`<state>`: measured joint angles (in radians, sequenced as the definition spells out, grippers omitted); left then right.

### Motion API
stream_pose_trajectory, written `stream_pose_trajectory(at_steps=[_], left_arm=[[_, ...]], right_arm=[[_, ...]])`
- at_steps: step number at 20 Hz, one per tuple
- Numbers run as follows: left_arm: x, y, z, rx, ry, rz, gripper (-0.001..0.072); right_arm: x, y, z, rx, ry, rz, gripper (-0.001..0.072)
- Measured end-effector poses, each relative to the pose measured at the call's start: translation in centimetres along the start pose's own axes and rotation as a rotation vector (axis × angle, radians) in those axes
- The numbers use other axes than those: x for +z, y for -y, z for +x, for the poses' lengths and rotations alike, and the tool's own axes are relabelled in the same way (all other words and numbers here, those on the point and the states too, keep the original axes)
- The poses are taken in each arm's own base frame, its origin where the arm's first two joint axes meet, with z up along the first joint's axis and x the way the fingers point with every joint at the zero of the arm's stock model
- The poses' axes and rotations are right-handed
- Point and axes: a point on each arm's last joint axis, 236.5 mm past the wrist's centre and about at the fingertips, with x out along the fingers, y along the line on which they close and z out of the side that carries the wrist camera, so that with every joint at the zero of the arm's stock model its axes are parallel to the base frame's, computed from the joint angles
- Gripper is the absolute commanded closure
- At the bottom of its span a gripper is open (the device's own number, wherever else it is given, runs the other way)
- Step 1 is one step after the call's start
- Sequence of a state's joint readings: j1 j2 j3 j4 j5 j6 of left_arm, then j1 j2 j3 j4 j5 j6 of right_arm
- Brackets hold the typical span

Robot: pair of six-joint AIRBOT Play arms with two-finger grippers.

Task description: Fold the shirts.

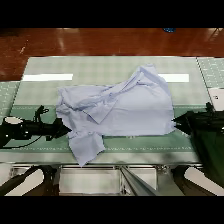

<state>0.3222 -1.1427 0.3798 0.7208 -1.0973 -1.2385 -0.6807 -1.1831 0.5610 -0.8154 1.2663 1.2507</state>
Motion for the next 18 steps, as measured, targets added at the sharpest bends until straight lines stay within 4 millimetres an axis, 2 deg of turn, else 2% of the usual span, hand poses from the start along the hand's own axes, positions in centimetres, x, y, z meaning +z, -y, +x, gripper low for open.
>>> stream_pose_trajectory(at_steps=[2, 6, 10, 12, 13, 15, 16, 17, 18], left_arm=[[0.0, 0.0, 0.0, 0.0, -0.001, 0.0, 0.069], [0.0, 0.0, 0.0, 0.0, 0.0, 0.0, 0.069], [0.4, -0.1, 0.0, 0.004, 0.017, -0.001, 0.069], [0.4, -0.1, 0.0, 0.003, 0.018, -0.004, 0.069], [0.5, 0.0, 0.0, 0.001, 0.019, -0.006, 0.069], [0.5, 0.1, 0.0, -0.003, 0.022, -0.008, 0.069], [0.6, 0.1, 0.0, -0.004, 0.024, -0.009, 0.069], [0.6, 0.1, 0.0, -0.006, 0.025, -0.01, 0.069], [0.7, 0.2, 0.0, -0.006, 0.028, -0.01, 0.069]], right_arm=[[0.2, 0.4, -0.8, -0.012, 0.004, -0.002, 0.0294], [0.0, 2.9, -1.7, -0.091, -0.001, 0.025, 0.0294], [-1.5, 4.2, -0.1, -0.125, -0.074, 0.043, 0.0294], [-1.9, 3.8, 1.0, -0.109, -0.1, 0.054, 0.0313], [-1.7, 3.5, 1.5, -0.097, -0.099, 0.057, 0.0415], [-0.7, 2.6, 2.5, -0.078, -0.062, 0.042, 0.0464], [-0.2, 1.9, 2.9, -0.065, -0.049, 0.025, 0.0517], [0.2, 1.3, 3.3, -0.062, -0.037, 0.001, 0.068], [0.4, 0.6, 3.8, -0.061, -0.033, -0.027, 0.0689]])
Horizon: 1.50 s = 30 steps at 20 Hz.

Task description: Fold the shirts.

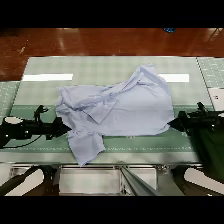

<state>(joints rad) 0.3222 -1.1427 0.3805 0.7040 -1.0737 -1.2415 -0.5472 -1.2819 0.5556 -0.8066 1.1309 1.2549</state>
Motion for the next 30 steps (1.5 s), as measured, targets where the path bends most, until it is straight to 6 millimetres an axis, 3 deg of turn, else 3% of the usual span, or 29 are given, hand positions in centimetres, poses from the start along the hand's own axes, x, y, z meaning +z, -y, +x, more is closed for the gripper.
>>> stream_pose_trajectory(at_steps=[4, 7, 9, 12, 15, 17, 19, 22, 27, 30], left_arm=[[1.0, 1.2, -0.7, -0.021, 0.018, 0.019, 0.069], [3.9, 5.9, -3.5, -0.105, 0.088, 0.098, 0.069], [7.0, 11.6, -7.5, -0.199, 0.211, 0.213, 0.069], [9.8, 23.0, -17.9, -0.364, 0.503, 0.454, 0.0691], [7.9, 32.4, -29.3, -0.462, 0.789, 0.689, 0.0691], [4.4, 36.9, -36.1, -0.483, 0.95, 0.833, 0.0691], [0.1, 39.4, -41.1, -0.452, 1.089, 0.955, 0.0691], [-5.7, 39.9, -46.0, -0.326, 1.281, 1.045, 0.0691], [-13.1, 36.2, -50.3, -0.016, 1.545, 1.053, 0.0691], [-15.2, 33.2, -51.2, 0.112, 1.601, 0.988, 0.0691]], right_arm=[[0.0, -5.2, 0.7, 0.064, -0.024, -0.15, 0.069], [2.0, -11.9, -2.1, 0.133, 0.043, -0.316, 0.069], [4.2, -18.0, -6.7, 0.182, 0.17, -0.45, 0.069], [4.8, -27.9, -17.1, 0.252, 0.416, -0.676, 0.069], [2.5, -35.2, -28.3, 0.248, 0.709, -0.884, 0.069], [-0.7, -38.1, -34.2, 0.225, 0.859, -0.991, 0.069], [-4.6, -39.0, -38.3, 0.171, 0.965, -1.076, 0.069], [-9.0, -37.5, -41.8, 0.058, 1.072, -1.109, 0.0689], [-15.7, -34.0, -44.8, -0.054, 1.192, -1.096, 0.0689], [-18.0, -31.9, -45.7, -0.106, 1.232, -1.062, 0.0689]])
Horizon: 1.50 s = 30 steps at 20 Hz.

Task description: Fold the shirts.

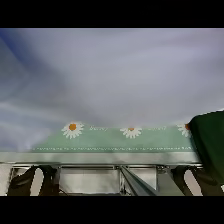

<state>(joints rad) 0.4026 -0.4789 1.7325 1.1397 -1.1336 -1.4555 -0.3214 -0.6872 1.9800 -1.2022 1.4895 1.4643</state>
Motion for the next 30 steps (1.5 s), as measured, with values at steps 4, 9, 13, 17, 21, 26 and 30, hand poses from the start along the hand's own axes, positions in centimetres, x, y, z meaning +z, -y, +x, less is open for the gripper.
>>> stream_pose_trajectory(at_steps=[4, 9, 13, 17, 21, 26, 30], left_arm=[[-4.7, -1.7, 0.3, 0.047, -0.138, -0.069, 0.0691], [-18.2, -2.8, 5.4, 0.016, -0.487, -0.246, 0.0691], [-29.1, -1.6, 11.5, -0.104, -0.748, -0.389, 0.0691], [-39.7, 0.3, 18.4, -0.174, -0.972, -0.478, 0.0691], [-48.9, 2.2, 24.6, -0.156, -1.152, -0.58, 0.0691], [-54.5, 4.1, 27.9, -0.133, -1.278, -0.66, 0.0691], [-56.0, 3.8, 26.7, -0.145, -1.371, -0.631, 0.0691]], right_arm=[[-2.6, 0.4, 0.2, -0.015, -0.08, 0.032, 0.069], [-12.6, 0.2, 7.5, 0.103, -0.383, 0.177, 0.0689], [-21.3, 0.3, 16.1, 0.215, -0.572, 0.315, 0.0689], [-28.4, 1.5, 25.4, 0.255, -0.694, 0.418, 0.069], [-33.6, 2.1, 34.2, 0.266, -0.777, 0.469, 0.0689], [-38.2, 2.9, 40.1, 0.25, -0.866, 0.525, 0.0689], [-40.4, 3.9, 39.7, 0.248, -0.952, 0.51, 0.0689]])
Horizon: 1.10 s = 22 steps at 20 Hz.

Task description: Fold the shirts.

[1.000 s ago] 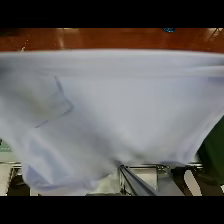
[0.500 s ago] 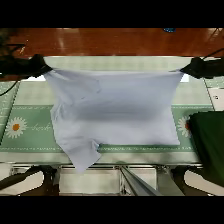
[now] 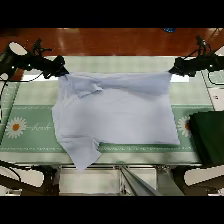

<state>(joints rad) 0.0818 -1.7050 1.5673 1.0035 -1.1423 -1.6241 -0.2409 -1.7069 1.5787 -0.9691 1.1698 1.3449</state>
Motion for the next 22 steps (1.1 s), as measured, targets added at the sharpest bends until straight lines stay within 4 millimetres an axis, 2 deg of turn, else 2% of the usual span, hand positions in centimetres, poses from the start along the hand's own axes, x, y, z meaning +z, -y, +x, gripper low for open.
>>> stream_pose_trajectory(at_steps=[6, 11, 12, 13, 14, 15, 18, 22], left_arm=[[-5.5, -4.3, -0.6, 0.132, -0.252, 0.065, 0.069], [-10.7, -6.0, 0.9, 0.195, -0.421, 0.094, 0.069], [-11.6, -6.3, 1.1, 0.205, -0.451, 0.095, 0.0687], [-12.3, -6.7, 1.2, 0.218, -0.471, 0.097, 0.0603], [-12.7, -7.0, 1.4, 0.228, -0.484, 0.097, 0.0313], [-13.1, -7.1, 1.4, 0.233, -0.497, 0.09, 0.0199], [-14.1, -7.2, 0.7, 0.249, -0.532, 0.092, 0.0199], [-13.9, -7.6, -2.7, 0.312, -0.494, 0.143, 0.02]], right_arm=[[-5.1, 1.8, -0.9, -0.017, -0.226, -0.003, 0.0689], [-9.5, 4.3, 0.0, -0.071, -0.365, 0.046, 0.0688], [-10.4, 4.6, 0.3, -0.074, -0.387, 0.057, 0.0655], [-11.1, 4.9, 0.6, -0.078, -0.405, 0.069, 0.0475], [-11.6, 5.1, 0.8, -0.082, -0.414, 0.079, 0.0296], [-11.8, 5.4, 1.0, -0.089, -0.412, 0.088, 0.0293], [-11.9, 5.4, 0.6, -0.098, -0.403, 0.11, 0.0293], [-10.6, 5.7, -2.7, -0.121, -0.314, 0.128, 0.0295]])
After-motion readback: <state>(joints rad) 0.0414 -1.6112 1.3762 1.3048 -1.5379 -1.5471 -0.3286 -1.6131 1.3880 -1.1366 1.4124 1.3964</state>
